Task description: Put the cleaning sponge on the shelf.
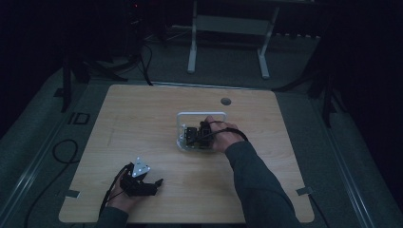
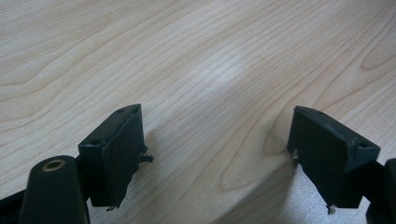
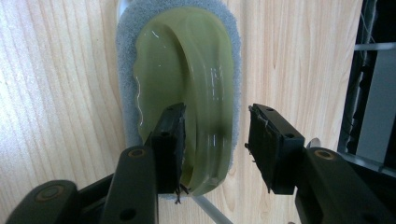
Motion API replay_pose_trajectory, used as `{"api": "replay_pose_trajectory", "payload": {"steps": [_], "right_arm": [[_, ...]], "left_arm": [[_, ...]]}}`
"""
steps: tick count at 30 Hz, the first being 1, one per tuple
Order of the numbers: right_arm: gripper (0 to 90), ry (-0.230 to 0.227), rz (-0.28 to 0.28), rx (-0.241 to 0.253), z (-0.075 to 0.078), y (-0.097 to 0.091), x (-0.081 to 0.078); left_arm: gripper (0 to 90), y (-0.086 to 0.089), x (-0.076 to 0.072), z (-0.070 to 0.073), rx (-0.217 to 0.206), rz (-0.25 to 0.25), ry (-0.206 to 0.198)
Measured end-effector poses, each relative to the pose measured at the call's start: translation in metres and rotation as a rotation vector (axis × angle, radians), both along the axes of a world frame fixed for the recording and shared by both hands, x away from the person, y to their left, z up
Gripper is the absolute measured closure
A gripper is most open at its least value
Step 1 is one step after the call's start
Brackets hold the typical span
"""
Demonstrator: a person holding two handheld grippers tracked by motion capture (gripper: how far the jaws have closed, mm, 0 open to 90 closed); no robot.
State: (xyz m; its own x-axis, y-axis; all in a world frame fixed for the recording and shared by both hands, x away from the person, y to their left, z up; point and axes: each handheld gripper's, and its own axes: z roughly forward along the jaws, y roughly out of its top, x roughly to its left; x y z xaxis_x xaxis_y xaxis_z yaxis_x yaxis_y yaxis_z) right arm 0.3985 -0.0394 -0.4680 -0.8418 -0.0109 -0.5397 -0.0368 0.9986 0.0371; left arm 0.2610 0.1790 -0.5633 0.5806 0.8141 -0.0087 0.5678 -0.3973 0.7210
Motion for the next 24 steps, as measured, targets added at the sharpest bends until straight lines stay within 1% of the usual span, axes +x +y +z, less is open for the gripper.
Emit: {"api": "replay_pose_trajectory", "payload": {"steps": [1,3,7,12,14,17,20,22,24], "right_arm": [[54.6,-0.002,0.010,0.004,0.001,0.000,0.000],[54.6,-0.003,0.009,0.018,0.004,-0.001,-0.003],[54.9,-0.019,0.022,0.067,0.011,-0.003,-0.006],[54.9,-0.018,0.036,0.097,0.015,-0.006,-0.013],[55.1,-0.013,0.034,0.118,0.017,-0.008,-0.017],[55.1,0.004,0.029,0.153,0.021,-0.011,-0.022],[55.0,0.036,0.008,0.194,0.026,-0.016,-0.027],[55.1,0.062,-0.005,0.232,0.029,-0.019,-0.030],[54.8,0.084,-0.013,0.253,0.030,-0.022,-0.034]], "left_arm": [[19.1,0.000,0.000,0.000,0.000,0.000,0.000],[19.1,0.000,0.000,0.000,0.000,-0.001,0.001],[19.1,0.000,0.000,0.000,0.000,-0.001,0.000],[19.1,0.000,0.000,0.000,-0.002,0.001,-0.001],[19.1,0.000,0.000,0.000,0.000,0.001,-0.001],[19.1,0.000,0.000,0.000,-0.001,0.001,-0.001],[19.1,0.000,0.000,0.000,0.000,0.000,-0.001],[19.1,0.000,0.000,0.000,0.000,0.001,-0.001],[19.1,0.000,0.000,0.000,0.001,0.000,-0.001]]}}
